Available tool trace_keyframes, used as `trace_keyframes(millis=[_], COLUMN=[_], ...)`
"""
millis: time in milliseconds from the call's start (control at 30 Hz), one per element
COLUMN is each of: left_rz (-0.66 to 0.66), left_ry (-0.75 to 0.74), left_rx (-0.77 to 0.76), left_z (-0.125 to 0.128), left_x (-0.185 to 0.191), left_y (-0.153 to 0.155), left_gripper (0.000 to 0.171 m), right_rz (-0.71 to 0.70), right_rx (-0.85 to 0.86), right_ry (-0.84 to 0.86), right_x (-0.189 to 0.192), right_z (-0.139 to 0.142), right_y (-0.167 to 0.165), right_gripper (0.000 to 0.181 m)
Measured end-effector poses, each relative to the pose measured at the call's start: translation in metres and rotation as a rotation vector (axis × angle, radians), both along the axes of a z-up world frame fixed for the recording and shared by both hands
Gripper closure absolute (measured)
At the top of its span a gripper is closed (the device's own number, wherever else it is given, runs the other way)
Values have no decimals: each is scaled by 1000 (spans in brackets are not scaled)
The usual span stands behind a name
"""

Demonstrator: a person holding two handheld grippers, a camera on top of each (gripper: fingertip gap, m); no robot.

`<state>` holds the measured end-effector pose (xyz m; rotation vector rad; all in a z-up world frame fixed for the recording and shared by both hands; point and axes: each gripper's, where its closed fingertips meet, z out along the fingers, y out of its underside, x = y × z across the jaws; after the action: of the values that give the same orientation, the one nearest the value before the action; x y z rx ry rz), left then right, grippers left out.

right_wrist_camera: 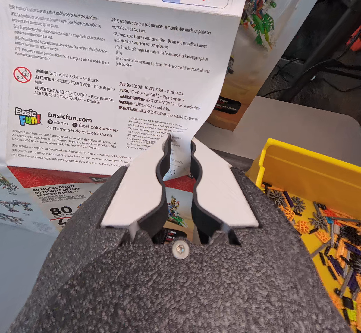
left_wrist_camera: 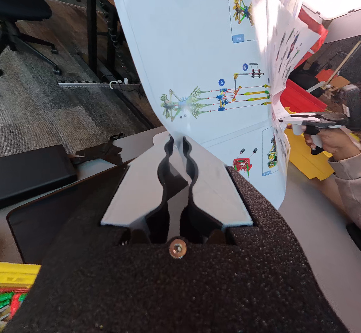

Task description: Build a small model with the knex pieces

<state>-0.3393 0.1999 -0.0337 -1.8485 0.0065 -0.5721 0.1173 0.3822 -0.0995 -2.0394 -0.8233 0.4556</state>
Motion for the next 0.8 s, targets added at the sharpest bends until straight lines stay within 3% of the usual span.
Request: trace_keyframes(millis=[100,233,300,367,433,500,567,667,733,800], left_rz=[27,66,98,132,169,205,235,279,299,309], left_ry=[59,147,144,120,111,102,67,29,51,52], left_rx=[9,21,27,42,58,83,117,170,188,225], left_z=[0,-2,-2,0,1,3,6,9,12,22], left_x=[1,2,1,0,-2,-3,-2,1,2,3], left_y=[4,9,12,13,12,13,14,17,15,9], left_gripper=[170,171,171,171,171,171,171,171,171,171], right_rz=[2,-54,-116,-122,-33,143,388,606,604,540], right_rx=[-32,-34,114,338,535,604,530,378,355,389], right_ry=[-20,-28,3,39,103,120,170,123,63,-47], right_x=[-2,6,13,12,-9,-48,-103,-175,-209,-227], right_z=[-6,-5,22,66,110,126,115,59,24,-5], right_y=[4,11,11,-6,-48,-102,-166,-233,-242,-225], right_gripper=[165,148,147,146,146,149,155,152,137,132])
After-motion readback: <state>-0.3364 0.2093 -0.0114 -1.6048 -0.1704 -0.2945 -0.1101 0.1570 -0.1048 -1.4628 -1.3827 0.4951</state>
